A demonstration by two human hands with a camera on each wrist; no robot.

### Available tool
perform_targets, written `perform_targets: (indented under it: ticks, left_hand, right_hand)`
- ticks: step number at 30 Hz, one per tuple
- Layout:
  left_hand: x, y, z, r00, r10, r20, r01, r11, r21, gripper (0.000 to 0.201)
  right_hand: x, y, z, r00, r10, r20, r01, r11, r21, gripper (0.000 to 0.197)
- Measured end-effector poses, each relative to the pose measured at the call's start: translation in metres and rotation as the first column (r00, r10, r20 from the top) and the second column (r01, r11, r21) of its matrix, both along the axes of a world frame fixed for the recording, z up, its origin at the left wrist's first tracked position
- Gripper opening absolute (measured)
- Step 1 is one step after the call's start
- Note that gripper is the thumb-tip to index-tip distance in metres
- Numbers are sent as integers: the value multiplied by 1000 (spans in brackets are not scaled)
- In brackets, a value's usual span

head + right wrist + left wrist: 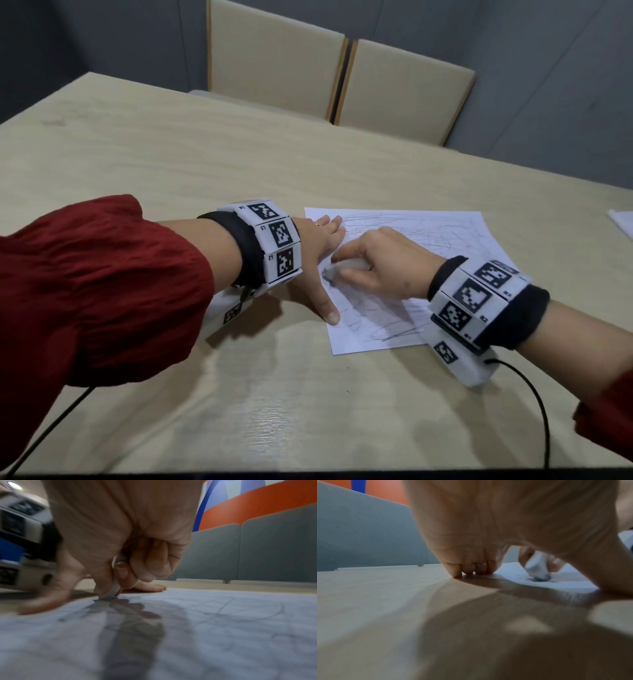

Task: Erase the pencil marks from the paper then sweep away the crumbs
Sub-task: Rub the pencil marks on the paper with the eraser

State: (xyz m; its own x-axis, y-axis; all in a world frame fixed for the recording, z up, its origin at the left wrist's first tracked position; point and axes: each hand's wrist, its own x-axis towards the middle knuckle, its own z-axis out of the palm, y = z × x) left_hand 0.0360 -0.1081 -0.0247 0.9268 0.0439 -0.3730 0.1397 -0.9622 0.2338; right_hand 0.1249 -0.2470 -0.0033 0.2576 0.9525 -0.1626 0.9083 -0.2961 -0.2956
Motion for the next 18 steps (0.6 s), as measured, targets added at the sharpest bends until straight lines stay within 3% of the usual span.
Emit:
perform_targets:
  ticks: [2, 7, 11, 15, 18]
  left_hand:
    - [0, 1, 0, 1000, 2, 23, -1, 999, -46, 131]
    - [1, 0, -2, 1000, 0, 21, 0, 1000, -20, 129]
    - [-1, 2, -3, 999, 4, 44, 0, 997, -72, 124]
    - [0, 1, -2, 1000, 0, -12, 1, 1000, 24, 145]
    - [1, 1, -3, 1000, 11, -13, -11, 1000, 28, 153]
  right_hand:
    - [6, 3, 2, 999, -40, 23, 40, 999, 29, 9]
    - [-7, 3, -1, 998, 57, -12, -57, 998, -1, 10]
    - [4, 4, -1, 1000, -18, 13, 17, 998, 56, 11]
    - [-3, -2, 0, 999, 41, -5, -41, 999, -4, 11]
    - [12, 1, 6, 996, -84, 35, 84, 996, 17, 11]
